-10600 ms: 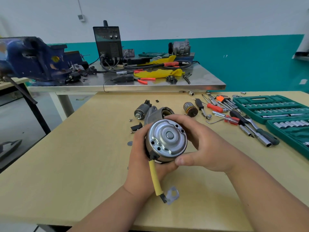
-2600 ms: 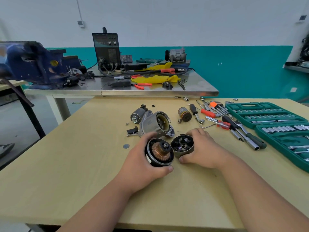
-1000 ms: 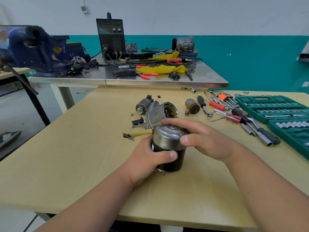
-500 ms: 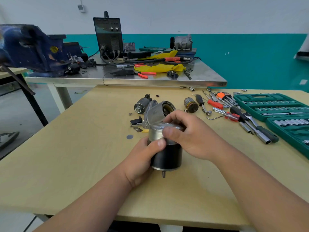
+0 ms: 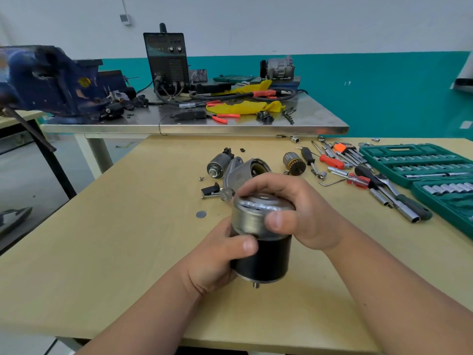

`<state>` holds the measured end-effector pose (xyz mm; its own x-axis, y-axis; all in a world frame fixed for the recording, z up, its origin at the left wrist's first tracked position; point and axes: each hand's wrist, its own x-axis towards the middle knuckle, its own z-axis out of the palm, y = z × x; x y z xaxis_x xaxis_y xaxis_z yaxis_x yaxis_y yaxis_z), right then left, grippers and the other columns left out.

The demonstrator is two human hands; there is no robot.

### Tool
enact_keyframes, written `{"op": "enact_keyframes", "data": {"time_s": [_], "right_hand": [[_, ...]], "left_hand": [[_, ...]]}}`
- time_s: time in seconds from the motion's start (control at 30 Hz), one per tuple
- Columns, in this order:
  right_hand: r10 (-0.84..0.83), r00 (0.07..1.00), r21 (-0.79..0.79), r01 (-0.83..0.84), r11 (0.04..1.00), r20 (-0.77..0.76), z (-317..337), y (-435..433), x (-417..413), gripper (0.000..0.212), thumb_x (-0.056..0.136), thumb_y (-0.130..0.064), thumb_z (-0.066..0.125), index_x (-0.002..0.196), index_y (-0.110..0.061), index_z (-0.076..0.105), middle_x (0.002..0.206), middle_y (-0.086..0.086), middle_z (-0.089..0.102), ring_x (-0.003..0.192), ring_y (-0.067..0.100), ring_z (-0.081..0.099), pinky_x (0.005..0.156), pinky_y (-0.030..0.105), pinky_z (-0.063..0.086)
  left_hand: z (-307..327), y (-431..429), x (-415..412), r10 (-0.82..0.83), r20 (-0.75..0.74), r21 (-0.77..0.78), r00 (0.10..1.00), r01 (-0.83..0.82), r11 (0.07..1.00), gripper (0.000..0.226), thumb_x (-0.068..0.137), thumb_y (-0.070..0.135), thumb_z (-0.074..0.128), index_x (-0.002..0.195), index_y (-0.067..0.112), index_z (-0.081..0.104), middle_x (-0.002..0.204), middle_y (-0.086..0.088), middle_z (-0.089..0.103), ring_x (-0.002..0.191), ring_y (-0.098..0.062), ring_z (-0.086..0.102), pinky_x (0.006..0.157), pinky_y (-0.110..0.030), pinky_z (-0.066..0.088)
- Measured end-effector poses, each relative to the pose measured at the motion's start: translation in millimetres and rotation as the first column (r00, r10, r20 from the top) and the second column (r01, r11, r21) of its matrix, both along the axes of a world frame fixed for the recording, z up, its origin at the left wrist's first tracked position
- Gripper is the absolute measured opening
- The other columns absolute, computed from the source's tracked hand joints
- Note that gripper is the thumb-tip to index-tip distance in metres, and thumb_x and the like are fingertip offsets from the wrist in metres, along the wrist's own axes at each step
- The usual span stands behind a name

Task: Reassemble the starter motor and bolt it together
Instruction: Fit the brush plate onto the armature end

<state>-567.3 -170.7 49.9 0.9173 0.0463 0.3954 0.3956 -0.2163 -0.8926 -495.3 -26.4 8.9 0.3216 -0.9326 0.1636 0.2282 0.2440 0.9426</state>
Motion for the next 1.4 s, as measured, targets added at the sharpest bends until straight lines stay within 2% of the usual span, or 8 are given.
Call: {"op": "enact_keyframes", "data": {"time_s": [0.13, 0.23, 0.33, 0.43, 0.57, 0.77, 1.17, 1.4], "right_hand": [[0.031, 0.991, 0.149, -0.051, 0.987, 0.134, 7.3, -11.1, 1.3, 0.061, 0.064, -0.059, 0.078, 0.106, -0.017, 0.066, 0.102, 0.013, 0.066, 0.091, 0.031, 0.064, 0.079, 0.043, 0.052], [-0.081, 0.973, 0.415, -0.016, 0.909, 0.215, 13.1, -24.4, 5.0, 0.053, 0.07, -0.053, 0.077, 0.105, -0.015, 0.067, 0.095, 0.008, 0.069, 0.089, 0.025, 0.066, 0.084, 0.047, 0.05], [-0.282, 0.958, 0.582, 0.254, 0.772, -0.044, 0.1, -29.5, 8.6, 0.047, 0.079, -0.051, 0.061, 0.096, -0.007, 0.064, 0.082, 0.012, 0.071, 0.073, 0.024, 0.068, 0.071, 0.041, 0.053], [-0.37, 0.886, 0.516, 0.464, 0.72, -0.281, -19.7, -30.7, 12.1, 0.045, 0.076, -0.054, 0.057, 0.087, -0.012, 0.069, 0.079, 0.013, 0.07, 0.071, 0.025, 0.067, 0.072, 0.041, 0.052], [-0.349, 0.894, 0.514, 0.447, 0.732, -0.28, -23.1, -26.4, 14.4, 0.046, 0.079, -0.056, 0.058, 0.097, -0.016, 0.073, 0.096, 0.01, 0.074, 0.088, 0.022, 0.071, 0.076, 0.037, 0.054], [-0.152, 0.897, 0.691, 0.42, 0.589, -0.415, -20.2, -28.5, 9.3, 0.062, 0.093, -0.061, 0.038, 0.111, -0.01, 0.068, 0.107, 0.015, 0.072, 0.091, 0.026, 0.072, 0.063, 0.034, 0.058], [-0.201, 0.802, 0.504, 0.525, 0.685, -0.562, -24.4, -41.9, 9.5, 0.064, 0.095, -0.062, 0.031, 0.116, -0.014, 0.068, 0.111, 0.016, 0.071, 0.097, 0.032, 0.067, 0.08, 0.042, 0.051], [-0.218, 0.809, 0.417, 0.487, 0.767, -0.546, -21.1, -37.0, 6.8, 0.064, 0.096, -0.061, 0.032, 0.082, -0.019, 0.079, 0.095, 0.013, 0.075, 0.079, 0.023, 0.072, 0.058, 0.032, 0.055]], "left_hand": [[-2.0, 6.9, 0.4, -0.134, 0.119, 0.05, 0.984, 0.129, 0.99, 0.082, 0.055, 0.052, 0.09, 0.117, 0.005, 0.063, 0.109, -0.011, 0.069, 0.101, -0.026, 0.066, 0.092, -0.038, 0.051], [-9.2, 5.5, -8.8, 0.018, 0.35, 0.068, 0.937, -0.045, 0.997, 0.08, 0.055, 0.042, 0.092, 0.122, 0.012, 0.06, 0.112, -0.004, 0.07, 0.106, -0.024, 0.066, 0.092, -0.033, 0.049], [-14.6, -0.2, -12.1, 0.256, 0.434, -0.021, 0.864, -0.275, 0.961, 0.071, 0.053, 0.028, 0.086, 0.118, 0.023, 0.059, 0.109, 0.002, 0.071, 0.105, -0.017, 0.068, 0.088, -0.026, 0.05], [-15.7, -2.7, -6.6, 0.354, 0.432, -0.048, 0.829, -0.371, 0.927, 0.072, 0.053, 0.033, 0.083, 0.119, 0.022, 0.057, 0.111, 0.007, 0.071, 0.105, -0.01, 0.067, 0.084, -0.016, 0.049], [-15.0, -5.0, -5.2, 0.419, 0.401, -0.05, 0.815, -0.437, 0.898, 0.076, 0.049, 0.036, 0.083, 0.118, 0.019, 0.057, 0.108, 0.009, 0.072, 0.101, -0.007, 0.068, 0.082, -0.014, 0.049], [-15.7, -5.1, -5.1, 0.512, 0.435, -0.065, 0.741, -0.541, 0.839, 0.071, 0.049, 0.039, 0.083, 0.113, 0.025, 0.059, 0.103, 0.013, 0.073, 0.096, -0.004, 0.069, 0.077, -0.01, 0.049], [-12.8, -4.9, -5.6, 0.578, 0.431, -0.073, 0.693, -0.611, 0.788, 0.055, 0.052, 0.045, 0.076, 0.103, 0.032, 0.062, 0.097, 0.014, 0.072, 0.091, -0.004, 0.068, 0.074, -0.012, 0.049], [-10.6, -9.8, -15.9, 0.542, 0.546, -0.082, 0.639, -0.603, 0.794, 0.053, 0.051, 0.045, 0.08, 0.1, 0.047, 0.06, 0.096, 0.02, 0.07, 0.089, 0.002, 0.067, 0.075, -0.007, 0.046]]}}
